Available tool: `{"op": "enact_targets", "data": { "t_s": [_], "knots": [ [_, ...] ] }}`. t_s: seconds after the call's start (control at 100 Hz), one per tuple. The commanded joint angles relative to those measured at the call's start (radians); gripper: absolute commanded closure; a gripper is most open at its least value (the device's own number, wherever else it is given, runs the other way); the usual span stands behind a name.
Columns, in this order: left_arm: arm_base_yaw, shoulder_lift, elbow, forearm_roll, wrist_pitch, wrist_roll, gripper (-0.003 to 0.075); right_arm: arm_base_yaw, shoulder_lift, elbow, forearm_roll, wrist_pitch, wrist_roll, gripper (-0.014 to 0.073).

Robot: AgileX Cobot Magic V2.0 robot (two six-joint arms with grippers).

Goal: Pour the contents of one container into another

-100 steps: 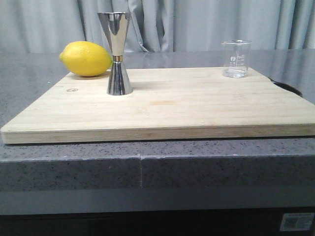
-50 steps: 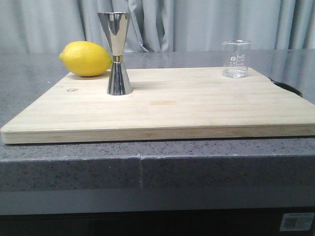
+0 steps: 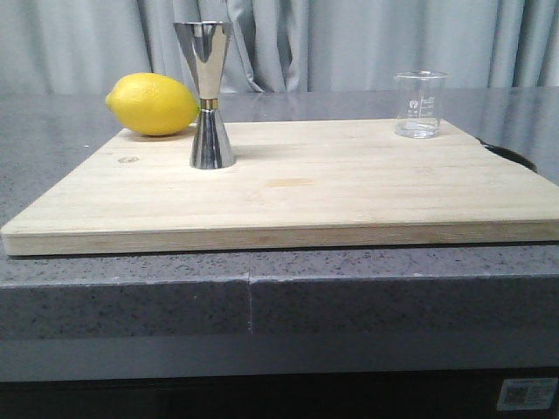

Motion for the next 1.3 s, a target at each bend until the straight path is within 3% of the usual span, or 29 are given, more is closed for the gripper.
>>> {"op": "enact_targets", "data": {
  "t_s": [0.0,1.05,1.09,1.16,1.23,1.29],
  "knots": [
    [0.001,0.009,-0.027,-0.041,0.019,0.0,0.0739,0.001,0.0,-0.024,-0.005,-0.08,-0.003,0.0661],
    [0.001,0.009,-0.027,-0.031,0.019,0.0,0.0739,0.001,0.0,-0.024,-0.005,-0.08,-0.003,0.0661],
    [0.001,0.009,-0.027,0.012,0.016,0.0,0.0739,0.001,0.0,-0.024,-0.005,-0.08,-0.003,0.0661],
    [0.001,-0.001,-0.027,0.213,0.042,-0.027,0.0739,0.001,0.0,-0.024,-0.005,-0.08,-0.003,0.0661],
    [0.001,-0.015,-0.027,0.419,0.081,-0.18,0.0739,0.001,0.0,-0.024,-0.005,-0.08,-0.003,0.0661],
    [0.001,-0.032,-0.027,0.594,0.082,-0.387,0.0739,0.001,0.0,-0.024,-0.005,-0.08,-0.003,0.0661]
  ]
}}
